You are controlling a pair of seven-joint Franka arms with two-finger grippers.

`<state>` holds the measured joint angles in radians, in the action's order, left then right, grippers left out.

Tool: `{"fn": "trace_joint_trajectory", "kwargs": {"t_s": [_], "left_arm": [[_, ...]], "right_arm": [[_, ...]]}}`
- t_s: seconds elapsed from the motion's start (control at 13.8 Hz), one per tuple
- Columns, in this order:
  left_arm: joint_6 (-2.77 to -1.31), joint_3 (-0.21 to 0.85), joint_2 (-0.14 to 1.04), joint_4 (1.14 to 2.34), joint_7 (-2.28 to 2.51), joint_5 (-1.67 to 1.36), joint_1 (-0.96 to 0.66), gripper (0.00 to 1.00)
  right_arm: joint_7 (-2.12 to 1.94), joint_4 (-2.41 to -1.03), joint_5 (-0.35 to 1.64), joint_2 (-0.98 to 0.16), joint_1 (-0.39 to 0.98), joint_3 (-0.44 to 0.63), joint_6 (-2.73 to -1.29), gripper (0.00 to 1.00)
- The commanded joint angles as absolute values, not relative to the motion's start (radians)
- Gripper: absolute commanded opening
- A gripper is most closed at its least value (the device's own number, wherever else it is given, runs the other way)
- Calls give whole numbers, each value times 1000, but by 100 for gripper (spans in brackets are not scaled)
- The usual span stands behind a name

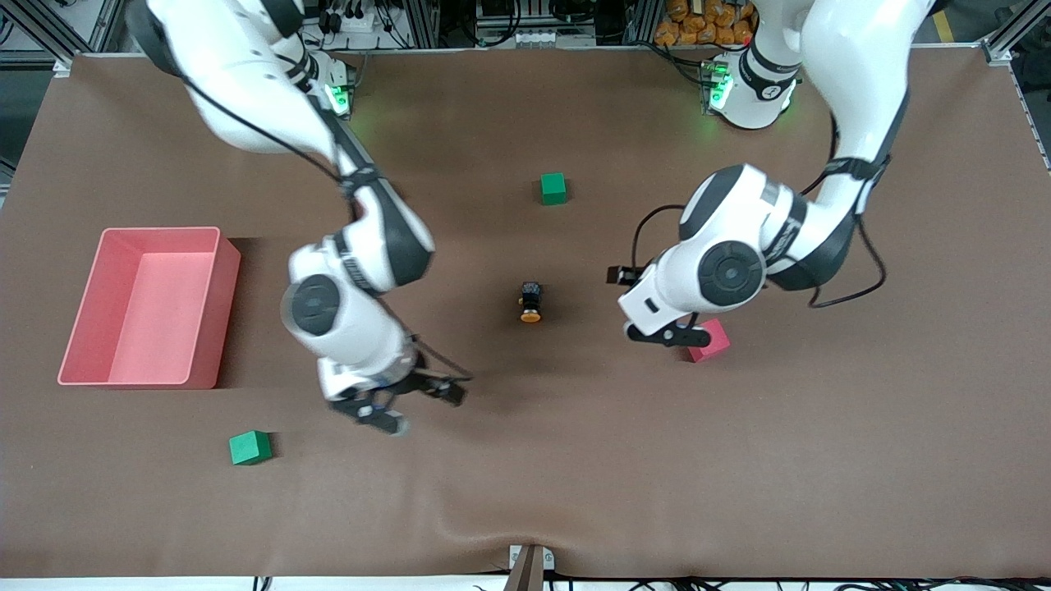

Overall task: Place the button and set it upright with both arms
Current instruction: 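Carry the button to mid-table with the right gripper while the left gripper approaches, then release the button and withdraw the right gripper while the left gripper descends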

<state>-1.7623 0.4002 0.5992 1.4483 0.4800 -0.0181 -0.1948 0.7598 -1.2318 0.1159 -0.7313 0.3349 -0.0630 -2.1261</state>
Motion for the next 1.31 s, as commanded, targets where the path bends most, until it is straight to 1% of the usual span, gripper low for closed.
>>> {"fn": "trace_joint_trajectory", "kwargs": {"t_s": [0.0, 0.07, 0.36, 0.51, 0.65, 0.8, 0.94, 1.02, 1.23], "left_arm": [[-1787, 385, 716, 1300, 615, -15, -299, 100], [-1814, 370, 739, 1290, 618, -17, -325, 100], [-1957, 367, 814, 1287, 627, -20, -365, 100], [-2023, 367, 851, 1287, 672, -21, -394, 100], [-2046, 367, 888, 1273, 718, -23, -411, 100], [-2046, 367, 919, 1259, 724, -23, -428, 100], [-2046, 364, 930, 1258, 723, -25, -431, 97], [-2046, 364, 933, 1258, 724, -40, -433, 96], [-2046, 361, 951, 1256, 726, -81, -451, 96]], "right_arm": [[743, -1261, 110, -605, 203, -118, -1989, 100], [708, -1261, 110, -577, 169, -117, -1932, 100], [539, -1261, 109, -465, 19, -115, -1714, 100], [436, -1261, 115, -401, -46, -121, -1646, 100], [361, -1278, 100, -316, -31, -104, -1615, 100], [358, -1327, 81, -232, 1, -40, -1557, 100], [353, -1438, 52, -113, 64, 26, -1565, 100], [347, -1481, 19, -62, 61, 26, -1565, 100], [304, -1612, 18, 66, 51, 26, -1592, 100]]}}
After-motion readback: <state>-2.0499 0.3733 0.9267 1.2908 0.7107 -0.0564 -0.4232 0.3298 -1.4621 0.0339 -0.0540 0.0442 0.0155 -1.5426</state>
